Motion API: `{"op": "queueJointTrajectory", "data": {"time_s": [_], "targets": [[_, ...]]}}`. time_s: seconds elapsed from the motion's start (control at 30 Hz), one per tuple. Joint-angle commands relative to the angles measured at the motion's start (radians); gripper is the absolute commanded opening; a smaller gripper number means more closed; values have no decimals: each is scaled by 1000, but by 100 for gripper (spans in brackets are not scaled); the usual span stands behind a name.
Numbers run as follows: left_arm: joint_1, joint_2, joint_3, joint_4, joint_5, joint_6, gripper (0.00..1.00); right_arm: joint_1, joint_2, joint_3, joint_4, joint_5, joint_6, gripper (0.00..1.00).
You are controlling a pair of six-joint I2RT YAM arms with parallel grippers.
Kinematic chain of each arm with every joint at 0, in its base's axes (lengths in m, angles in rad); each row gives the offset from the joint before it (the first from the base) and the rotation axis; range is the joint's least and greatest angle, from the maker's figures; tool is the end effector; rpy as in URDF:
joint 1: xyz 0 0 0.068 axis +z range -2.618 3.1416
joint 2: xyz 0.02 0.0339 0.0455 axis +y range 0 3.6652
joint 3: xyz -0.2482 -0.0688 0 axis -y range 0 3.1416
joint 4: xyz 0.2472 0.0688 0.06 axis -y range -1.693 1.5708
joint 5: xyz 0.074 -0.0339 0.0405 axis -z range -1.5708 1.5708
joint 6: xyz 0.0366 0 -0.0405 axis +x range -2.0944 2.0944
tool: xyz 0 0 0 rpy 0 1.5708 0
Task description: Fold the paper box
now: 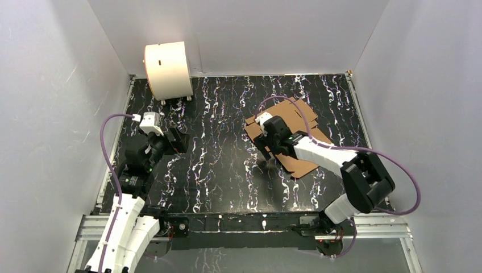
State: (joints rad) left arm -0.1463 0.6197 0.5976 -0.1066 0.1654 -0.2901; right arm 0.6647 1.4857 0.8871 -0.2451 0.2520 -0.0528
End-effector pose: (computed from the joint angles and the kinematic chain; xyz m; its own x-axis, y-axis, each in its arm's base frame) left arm 0.1729 -0.0316 0.2980 -0.2090 -0.2544 -0.9442 0.2563 0.9176 -0.3039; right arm 0.2494 0.1838 0.1893 -0.5626 -0.5058 -0.6539 -0.4973 0.8389 -0.2211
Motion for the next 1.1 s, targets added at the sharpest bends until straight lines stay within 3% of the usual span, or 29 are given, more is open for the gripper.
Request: {"op": "queueJointTrajectory", "data": {"time_s": [0.0, 0.27, 0.53, 0.73, 0.87, 1.07], "targets": [[-4, 4, 17, 10, 24, 14, 96, 54, 67, 86, -1, 178, -59, 89], [-4, 18, 18, 7, 34, 18, 96, 147, 210, 140, 12, 312, -108, 81], [-4, 26, 18, 11, 39, 20, 96, 151, 203, 138, 40, 248, -101, 81], [-4, 42, 17, 15, 44, 18, 96, -17, 96, 148, 65, 3, 2, 83], [-4, 101, 28, -2, 53, 8, 96, -143, 65, 139, 124, -127, 77, 92], [-6, 132, 39, -12, 67, 8, 96, -242, 164, 149, 223, -125, 126, 97]]}}
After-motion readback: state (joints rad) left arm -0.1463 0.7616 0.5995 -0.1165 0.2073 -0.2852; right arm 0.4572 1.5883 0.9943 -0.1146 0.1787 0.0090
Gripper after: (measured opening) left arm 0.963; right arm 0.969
